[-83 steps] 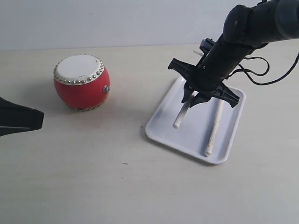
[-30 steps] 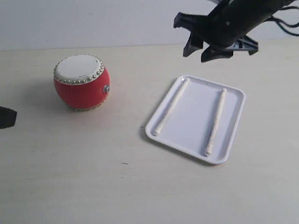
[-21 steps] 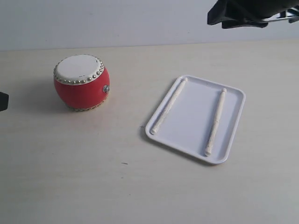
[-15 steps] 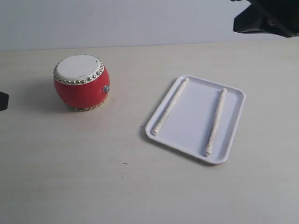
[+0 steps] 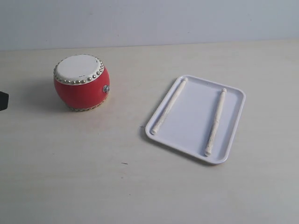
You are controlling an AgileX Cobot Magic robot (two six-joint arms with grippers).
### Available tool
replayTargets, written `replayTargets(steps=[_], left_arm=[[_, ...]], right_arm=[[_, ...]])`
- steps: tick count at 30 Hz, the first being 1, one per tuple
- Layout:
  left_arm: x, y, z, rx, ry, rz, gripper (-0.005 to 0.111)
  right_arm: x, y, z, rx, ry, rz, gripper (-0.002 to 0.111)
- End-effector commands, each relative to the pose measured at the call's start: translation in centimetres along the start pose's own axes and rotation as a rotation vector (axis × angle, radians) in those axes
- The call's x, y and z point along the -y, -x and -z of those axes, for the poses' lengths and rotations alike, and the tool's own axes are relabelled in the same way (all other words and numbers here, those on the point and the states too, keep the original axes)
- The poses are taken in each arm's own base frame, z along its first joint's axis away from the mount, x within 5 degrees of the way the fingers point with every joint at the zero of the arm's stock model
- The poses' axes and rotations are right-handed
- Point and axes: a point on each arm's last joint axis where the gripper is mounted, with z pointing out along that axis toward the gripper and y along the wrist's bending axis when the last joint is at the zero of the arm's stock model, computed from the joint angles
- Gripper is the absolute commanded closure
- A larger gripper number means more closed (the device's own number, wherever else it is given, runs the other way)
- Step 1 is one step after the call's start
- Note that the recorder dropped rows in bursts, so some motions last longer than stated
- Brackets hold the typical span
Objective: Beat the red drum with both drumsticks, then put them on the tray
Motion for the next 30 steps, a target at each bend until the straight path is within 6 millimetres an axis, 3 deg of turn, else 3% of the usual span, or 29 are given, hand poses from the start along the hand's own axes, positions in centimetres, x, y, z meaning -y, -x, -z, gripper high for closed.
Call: replayTargets(steps=[1, 10, 17, 30], left_arm=[[0.0, 0.1, 0.2, 0.017, 0.001, -0.001, 0.107], [0.0, 0.1, 0.2, 0.017, 0.001, -0.001, 0.107], [0.3, 0.0, 1.3, 0.062, -0.002, -0.015, 0.107], [1.1, -1.2, 7.0, 0.312, 0.010, -0.067, 0.107]], right_arm=[[-0.3, -0.1, 2.3, 0.078, 0.015, 0.030, 0.108], [-0.6, -0.1, 4.8, 0.164, 0.037, 0.040, 0.108], [-0.6, -0.1, 4.9, 0.168, 0.040, 0.039, 0.108], [-0.6, -0.1, 4.9, 0.168, 0.040, 0.039, 0.108]])
